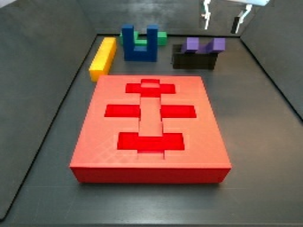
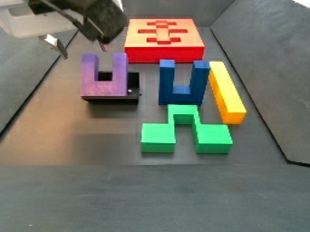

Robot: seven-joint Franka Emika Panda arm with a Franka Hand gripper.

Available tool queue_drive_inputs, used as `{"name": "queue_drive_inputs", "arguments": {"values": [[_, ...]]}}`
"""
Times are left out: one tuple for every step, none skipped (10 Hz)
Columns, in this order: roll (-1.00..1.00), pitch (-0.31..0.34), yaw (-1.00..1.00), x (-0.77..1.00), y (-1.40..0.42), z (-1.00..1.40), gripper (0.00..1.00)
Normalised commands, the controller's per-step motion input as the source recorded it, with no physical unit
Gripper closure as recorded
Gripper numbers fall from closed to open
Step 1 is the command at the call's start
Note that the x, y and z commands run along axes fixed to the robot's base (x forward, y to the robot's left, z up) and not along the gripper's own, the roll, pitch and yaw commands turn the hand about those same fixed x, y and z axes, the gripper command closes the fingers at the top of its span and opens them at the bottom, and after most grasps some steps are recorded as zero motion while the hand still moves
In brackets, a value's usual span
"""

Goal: Pick up the purple object. Move up. Place the purple object on the fixture. Regrasp the purple object. Move to above the board. Insert the purple object.
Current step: Regrasp the purple object.

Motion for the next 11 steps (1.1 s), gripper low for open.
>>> {"name": "queue_drive_inputs", "arguments": {"values": [[0.55,0.329,0.00,0.41,-0.01,0.00,0.00],[0.28,0.246,0.05,0.51,-0.09,-0.01,0.00],[0.11,0.169,0.08,0.59,-0.11,-0.08,0.00],[0.10,0.200,0.07,0.71,-0.11,-0.12,0.00],[0.16,0.249,0.05,0.76,-0.09,-0.12,0.00],[0.24,0.314,0.09,0.77,-0.04,-0.11,0.00],[0.40,0.286,0.12,0.59,-0.06,-0.12,0.00],[0.98,0.406,0.18,0.46,-0.14,-0.02,0.00],[1.00,0.420,0.16,0.41,-0.17,0.00,0.00],[0.94,0.420,0.09,0.37,-0.20,-0.03,0.00],[0.82,0.374,0.03,0.31,-0.25,-0.06,0.00]]}}
